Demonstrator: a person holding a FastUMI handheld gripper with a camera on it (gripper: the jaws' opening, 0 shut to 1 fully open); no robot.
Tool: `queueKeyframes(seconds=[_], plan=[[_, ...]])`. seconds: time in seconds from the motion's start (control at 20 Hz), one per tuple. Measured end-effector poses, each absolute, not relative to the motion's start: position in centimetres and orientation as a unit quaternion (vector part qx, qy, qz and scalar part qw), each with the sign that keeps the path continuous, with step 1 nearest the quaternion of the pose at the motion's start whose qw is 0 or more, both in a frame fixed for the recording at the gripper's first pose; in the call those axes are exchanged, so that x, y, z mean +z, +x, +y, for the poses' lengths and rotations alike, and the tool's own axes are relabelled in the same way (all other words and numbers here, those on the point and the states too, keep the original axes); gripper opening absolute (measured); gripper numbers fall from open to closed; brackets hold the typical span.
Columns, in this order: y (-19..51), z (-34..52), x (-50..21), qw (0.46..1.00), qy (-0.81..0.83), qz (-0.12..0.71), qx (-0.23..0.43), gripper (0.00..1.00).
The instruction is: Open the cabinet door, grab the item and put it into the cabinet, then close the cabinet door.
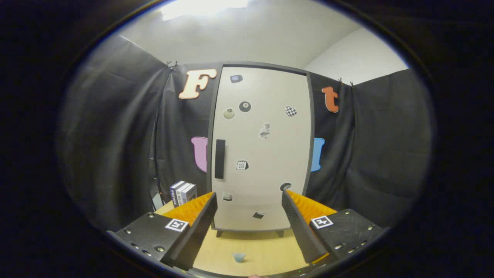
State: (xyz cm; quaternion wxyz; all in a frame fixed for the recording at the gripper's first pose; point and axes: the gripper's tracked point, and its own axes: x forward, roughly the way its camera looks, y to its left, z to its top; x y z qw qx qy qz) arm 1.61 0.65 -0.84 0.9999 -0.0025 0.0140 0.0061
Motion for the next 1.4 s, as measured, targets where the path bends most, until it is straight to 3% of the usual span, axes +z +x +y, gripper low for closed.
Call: queueKeyframes(seconds=[0.4, 1.2, 1.4], plan=[[4.9, 2.2, -2.1, 0.999, -0.006, 0.026, 0.019, 1.00], [21.8, 10.4, -1.5, 0.997, 0.025, 0.011, 0.068, 0.99], [24.8, 11.5, -2.0, 0.997, 0.030, 0.014, 0.069, 0.90]])
